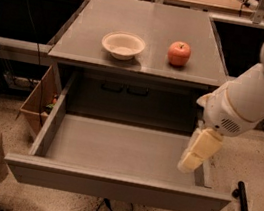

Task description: Close top drawer

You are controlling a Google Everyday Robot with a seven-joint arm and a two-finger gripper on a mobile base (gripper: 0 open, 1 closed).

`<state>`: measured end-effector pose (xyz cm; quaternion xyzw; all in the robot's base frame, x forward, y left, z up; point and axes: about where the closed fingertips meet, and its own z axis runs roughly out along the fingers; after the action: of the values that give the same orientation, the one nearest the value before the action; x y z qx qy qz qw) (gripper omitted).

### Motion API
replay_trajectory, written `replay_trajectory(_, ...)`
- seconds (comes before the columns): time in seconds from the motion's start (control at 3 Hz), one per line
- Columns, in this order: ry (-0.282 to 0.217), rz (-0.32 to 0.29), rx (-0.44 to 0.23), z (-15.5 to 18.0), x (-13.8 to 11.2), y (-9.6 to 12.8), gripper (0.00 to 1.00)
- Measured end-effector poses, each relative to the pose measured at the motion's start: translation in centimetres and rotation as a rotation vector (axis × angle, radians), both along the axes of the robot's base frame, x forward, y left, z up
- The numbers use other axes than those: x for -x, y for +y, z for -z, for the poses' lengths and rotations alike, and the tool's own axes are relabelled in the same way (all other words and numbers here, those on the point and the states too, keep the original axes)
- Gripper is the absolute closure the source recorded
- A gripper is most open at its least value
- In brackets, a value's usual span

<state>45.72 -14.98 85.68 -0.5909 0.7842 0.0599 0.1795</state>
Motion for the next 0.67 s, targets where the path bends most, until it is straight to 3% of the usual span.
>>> replay_trajectory(0.67, 0.104, 0.024, -0.054, 10.5, 1.4, 2.6, 0.0)
